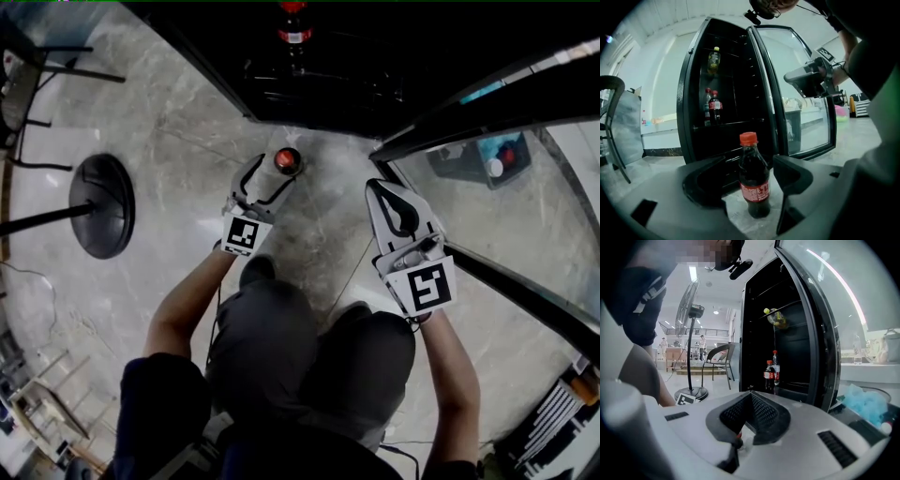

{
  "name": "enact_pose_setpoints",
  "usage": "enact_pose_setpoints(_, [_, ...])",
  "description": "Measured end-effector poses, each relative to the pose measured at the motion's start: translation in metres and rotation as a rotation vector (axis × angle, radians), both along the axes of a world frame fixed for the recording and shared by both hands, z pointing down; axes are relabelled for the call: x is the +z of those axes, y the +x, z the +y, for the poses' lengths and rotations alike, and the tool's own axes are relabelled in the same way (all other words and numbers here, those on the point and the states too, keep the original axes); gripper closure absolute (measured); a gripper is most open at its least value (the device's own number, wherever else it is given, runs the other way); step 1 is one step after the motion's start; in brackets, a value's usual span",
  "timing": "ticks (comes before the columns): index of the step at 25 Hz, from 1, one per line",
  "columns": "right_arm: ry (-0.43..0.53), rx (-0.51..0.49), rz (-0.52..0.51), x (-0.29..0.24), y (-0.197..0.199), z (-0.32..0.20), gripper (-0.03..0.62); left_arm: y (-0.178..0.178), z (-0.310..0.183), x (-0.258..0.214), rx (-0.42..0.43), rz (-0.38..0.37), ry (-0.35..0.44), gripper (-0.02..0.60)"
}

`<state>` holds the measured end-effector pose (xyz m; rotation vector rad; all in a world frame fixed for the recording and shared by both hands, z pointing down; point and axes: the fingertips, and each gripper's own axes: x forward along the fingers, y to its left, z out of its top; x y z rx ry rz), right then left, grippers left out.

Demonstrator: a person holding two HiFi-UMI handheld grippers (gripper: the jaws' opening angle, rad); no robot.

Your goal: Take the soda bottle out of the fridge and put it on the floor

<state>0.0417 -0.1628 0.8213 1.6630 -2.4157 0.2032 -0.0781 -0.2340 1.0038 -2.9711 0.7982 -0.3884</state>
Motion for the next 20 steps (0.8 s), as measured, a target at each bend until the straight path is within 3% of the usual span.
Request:
enact_pose_setpoints(8, [0.016, -0.017, 0.004, -0.007, -0.002, 0.001, 0.576, -0.015, 0.004, -0.052, -0.014, 0.084, 0.004, 0.260])
enact_pose_setpoints(14, [0.044, -0.036, 0.006, -0.012, -0.005, -0.002, 0.576, -0.021, 0.006, -0.087, -0.021, 0.131, 0.037, 0.357])
enact_pose_setpoints(16, [0.050, -0.033, 0.003, -0.016, -0.004, -0.002, 0.576, -0.019, 0.007, -0.096, 0.004, 0.117, 0.065, 0.403])
enact_pose_setpoints(20, [0.079, -0.044, 0.009, -0.030, -0.008, -0.004, 0.576, -0.017, 0.012, -0.121, 0.091, 0.004, 0.191, 0.468])
